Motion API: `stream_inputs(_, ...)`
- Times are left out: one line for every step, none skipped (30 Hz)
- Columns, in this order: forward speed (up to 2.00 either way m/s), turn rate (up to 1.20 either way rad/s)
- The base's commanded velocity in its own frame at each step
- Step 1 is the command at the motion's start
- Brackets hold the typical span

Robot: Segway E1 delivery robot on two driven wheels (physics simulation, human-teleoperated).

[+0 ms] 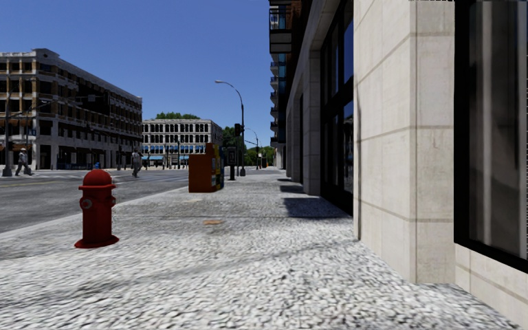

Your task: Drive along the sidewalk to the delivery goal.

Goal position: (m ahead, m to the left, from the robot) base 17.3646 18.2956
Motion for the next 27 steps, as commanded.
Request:
stream_inputs(2.0,0.0)
stream_inputs(2.0,0.0)
stream_inputs(2.0,0.0)
stream_inputs(2.0,0.0)
stream_inputs(2.0,0.0)
stream_inputs(2.0,0.0)
stream_inputs(2.0,0.0)
stream_inputs(2.0,0.0)
stream_inputs(2.0,0.0)
stream_inputs(2.0,0.0)
stream_inputs(2.0,0.0)
stream_inputs(2.0,0.0)
stream_inputs(2.0,0.0)
stream_inputs(2.0,0.0)
stream_inputs(2.0,0.0)
stream_inputs(2.0,0.0)
stream_inputs(2.0,0.0)
stream_inputs(2.0,0.0)
stream_inputs(2.0,0.0)
stream_inputs(2.0,0.0)
stream_inputs(2.0,0.0)
stream_inputs(2.0,0.0)
stream_inputs(2.0,0.0)
stream_inputs(2.0,0.0)
stream_inputs(2.0,0.0)
stream_inputs(2.0,0.0)
stream_inputs(2.0,0.0)
